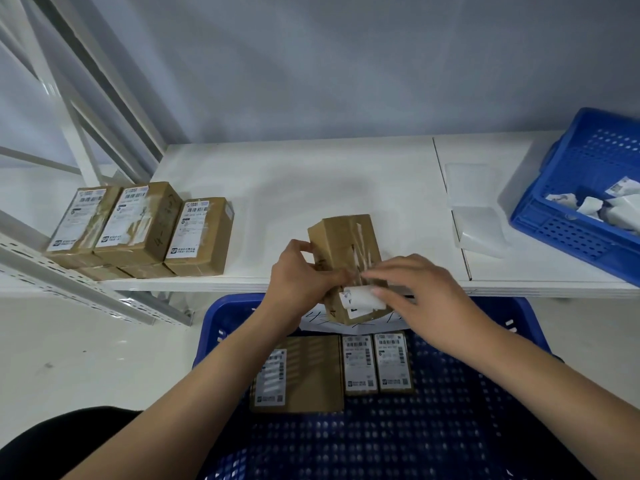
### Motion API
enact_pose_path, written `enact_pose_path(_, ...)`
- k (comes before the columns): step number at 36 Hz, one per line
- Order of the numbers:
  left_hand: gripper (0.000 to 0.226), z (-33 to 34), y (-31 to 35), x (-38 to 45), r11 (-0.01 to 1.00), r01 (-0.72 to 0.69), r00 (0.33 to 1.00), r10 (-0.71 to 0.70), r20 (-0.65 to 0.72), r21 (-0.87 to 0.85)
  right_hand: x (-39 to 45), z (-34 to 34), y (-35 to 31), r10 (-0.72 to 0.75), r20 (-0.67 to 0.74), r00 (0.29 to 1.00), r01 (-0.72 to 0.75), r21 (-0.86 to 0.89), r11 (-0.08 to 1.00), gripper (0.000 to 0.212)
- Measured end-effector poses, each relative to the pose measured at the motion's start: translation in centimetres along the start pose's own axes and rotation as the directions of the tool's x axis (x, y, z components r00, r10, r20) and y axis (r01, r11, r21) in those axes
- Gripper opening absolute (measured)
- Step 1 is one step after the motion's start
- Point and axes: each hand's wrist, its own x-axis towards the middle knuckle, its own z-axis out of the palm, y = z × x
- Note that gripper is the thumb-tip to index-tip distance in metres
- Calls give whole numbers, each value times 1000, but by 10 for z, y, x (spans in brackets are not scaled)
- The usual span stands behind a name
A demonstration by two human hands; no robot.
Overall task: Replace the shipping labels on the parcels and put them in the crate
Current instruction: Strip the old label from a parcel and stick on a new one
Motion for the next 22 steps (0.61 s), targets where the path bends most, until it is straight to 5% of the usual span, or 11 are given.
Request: enact_pose_path(22, 68, 3, 3, -2, 989, 60, 993, -46, 106, -139, 2, 0, 6, -30, -9, 1000, 29, -68, 997, 27)
